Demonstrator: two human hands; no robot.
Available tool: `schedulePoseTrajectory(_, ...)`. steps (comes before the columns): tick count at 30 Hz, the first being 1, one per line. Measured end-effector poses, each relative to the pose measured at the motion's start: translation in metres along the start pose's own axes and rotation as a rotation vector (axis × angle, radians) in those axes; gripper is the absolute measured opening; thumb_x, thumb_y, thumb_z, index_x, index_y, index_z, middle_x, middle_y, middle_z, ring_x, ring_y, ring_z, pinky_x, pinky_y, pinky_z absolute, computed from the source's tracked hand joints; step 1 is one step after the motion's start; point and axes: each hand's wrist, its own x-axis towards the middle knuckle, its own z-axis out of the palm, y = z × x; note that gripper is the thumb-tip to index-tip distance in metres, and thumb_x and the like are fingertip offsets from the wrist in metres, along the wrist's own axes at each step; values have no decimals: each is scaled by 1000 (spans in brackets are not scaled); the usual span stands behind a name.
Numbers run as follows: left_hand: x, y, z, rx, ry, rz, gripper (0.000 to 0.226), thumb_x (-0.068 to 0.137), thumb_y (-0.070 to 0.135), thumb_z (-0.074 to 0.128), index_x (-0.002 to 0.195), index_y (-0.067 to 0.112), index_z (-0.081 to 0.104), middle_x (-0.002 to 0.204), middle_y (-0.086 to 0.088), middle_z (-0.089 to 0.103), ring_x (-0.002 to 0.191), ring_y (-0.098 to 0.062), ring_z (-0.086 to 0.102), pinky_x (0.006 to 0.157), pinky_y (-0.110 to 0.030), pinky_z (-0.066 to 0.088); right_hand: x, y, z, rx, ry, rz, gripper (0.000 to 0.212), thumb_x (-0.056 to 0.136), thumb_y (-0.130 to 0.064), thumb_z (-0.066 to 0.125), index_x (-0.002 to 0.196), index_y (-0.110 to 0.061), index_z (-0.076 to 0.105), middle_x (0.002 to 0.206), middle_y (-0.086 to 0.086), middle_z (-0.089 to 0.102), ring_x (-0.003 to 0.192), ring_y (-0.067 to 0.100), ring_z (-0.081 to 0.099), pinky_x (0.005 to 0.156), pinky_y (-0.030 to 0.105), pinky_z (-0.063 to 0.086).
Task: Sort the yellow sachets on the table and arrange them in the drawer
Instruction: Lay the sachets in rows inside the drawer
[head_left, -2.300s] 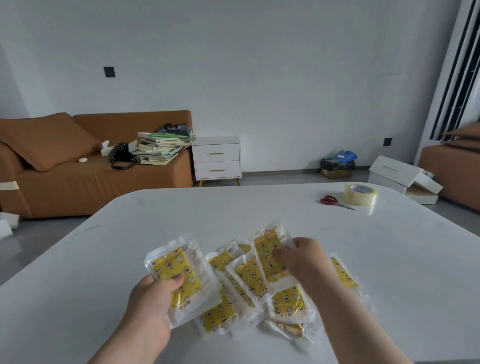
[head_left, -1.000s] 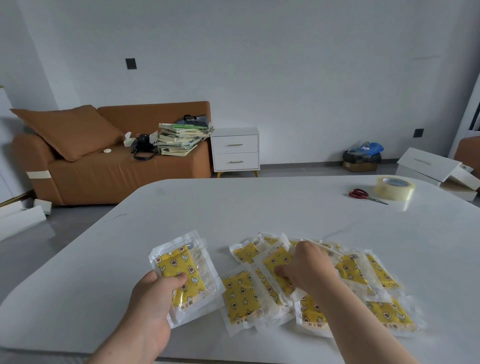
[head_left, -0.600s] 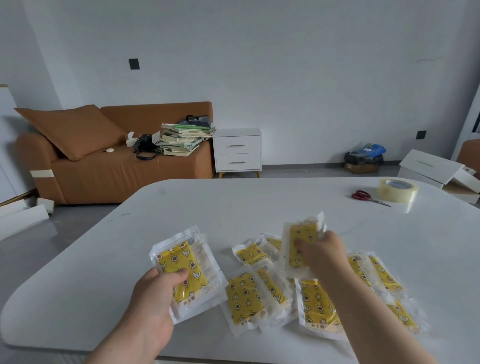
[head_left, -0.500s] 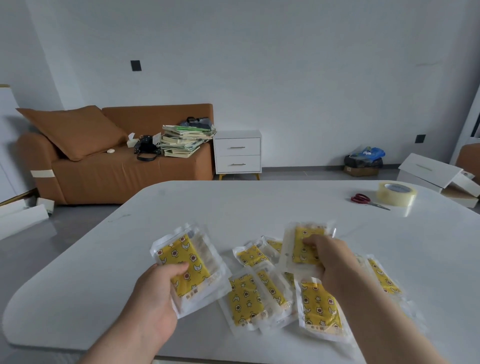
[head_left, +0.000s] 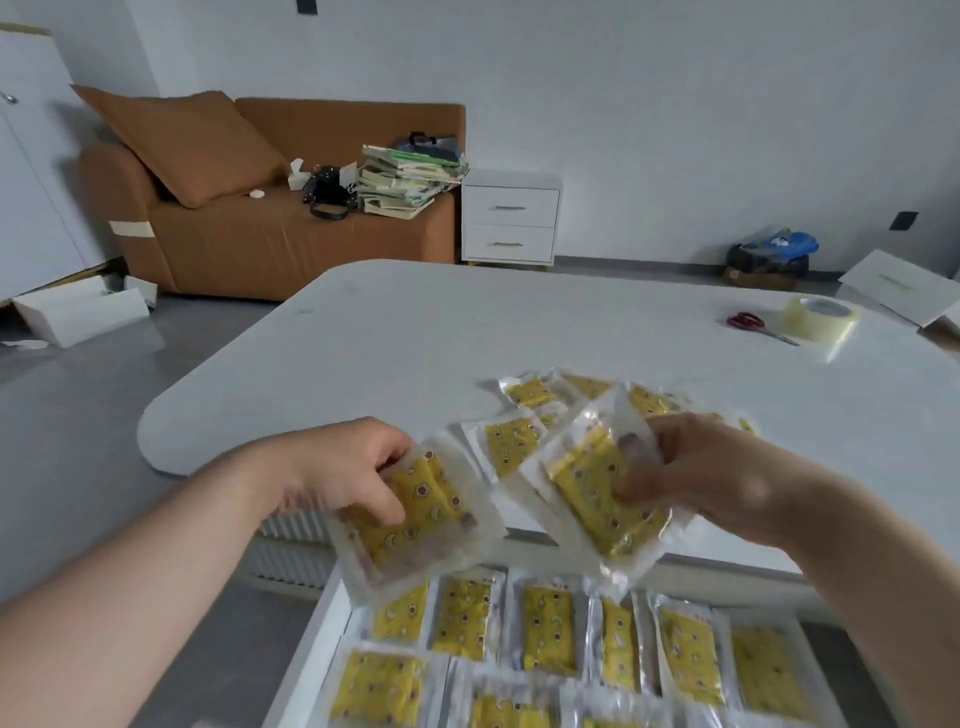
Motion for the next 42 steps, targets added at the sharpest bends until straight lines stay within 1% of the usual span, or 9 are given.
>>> schedulePoseTrajectory(5, 13, -15, 22, 554, -296, -169, 22, 72, 9, 73, 92, 17, 68, 90, 7, 71, 77, -11, 67, 69, -26, 57, 16, 36, 52, -600, -235, 247, 20, 73, -24, 79, 91, -21, 71, 89, -4, 75, 80, 12, 68, 82, 33, 55)
schedulePoseTrajectory(8, 26, -27, 40, 694, -408, -216, 20, 75, 12, 73, 88, 24, 65, 82, 12, 63, 70, -6, 59, 59, -21, 49, 25, 52, 79, -744, -355, 301, 15, 76, -25, 77, 81, -26, 62, 75, -11, 63, 67, 8, 54, 60, 24, 44)
schedulePoseTrajectory(11, 39, -44, 63, 784, -497, -233, 22, 79, 12, 70, 78, 27, 55, 77, 11, 53, 64, -6, 49, 54, -22, 40, 33, 72, 97, -749, -389, 308, 18, 79, -25, 75, 92, -29, 64, 73, -13, 55, 66, 6, 50, 58, 21, 37)
schedulePoseTrajectory(14, 44, -58, 78, 793, -518, -250, 18, 81, 11, 68, 90, 22, 57, 80, 10, 50, 68, -8, 48, 55, -21, 40, 38, 93, 111, -717, -391, 329, 30, 81, -22, 74, 110, -20, 66, 87, -10, 58, 78, 11, 54, 66, 23, 40)
schedulePoseTrajectory(19, 45, -70, 94, 816, -552, -253, 29, 84, 9, 67, 112, 14, 61, 87, 6, 52, 77, -12, 49, 55, -19, 39, 43, 110, 125, -669, -396, 348, 28, 82, -21, 74, 109, -19, 66, 88, -7, 61, 81, 14, 56, 68, 25, 43)
schedulePoseTrajectory(24, 48, -79, 102, 785, -542, -216, 34, 82, 7, 68, 114, 19, 62, 95, 8, 57, 76, -9, 52, 55, -17, 40, 47, 116, 135, -687, -454, 349, 35, 81, -21, 76, 114, -20, 66, 105, 1, 67, 93, 20, 61, 80, 30, 46)
schedulePoseTrajectory(32, 51, -92, 103, 797, -451, -200, 41, 82, 1, 62, 117, 22, 64, 111, 3, 62, 97, -17, 61, 80, -30, 55, 48, 122, 143, -704, -455, 278, 37, 83, -14, 73, 119, -15, 64, 101, 0, 63, 86, 17, 59, 71, 25, 46)
schedulePoseTrajectory(36, 52, -96, 107, 778, -425, -204, 43, 82, -4, 55, 113, 24, 64, 108, 5, 58, 94, -16, 60, 73, -27, 54, 48, 126, 141, -687, -433, 268, 31, 87, -14, 69, 118, -13, 65, 96, -2, 60, 83, 16, 56, 62, 19, 41)
schedulePoseTrajectory(42, 53, -98, 107, 786, -383, -183, 48, 82, -5, 55, 120, 23, 59, 115, 5, 56, 100, -16, 57, 76, -25, 53, 49, 135, 143, -665, -361, 280, 33, 86, -15, 71, 118, -15, 66, 105, 2, 66, 83, 16, 59, 69, 24, 47)
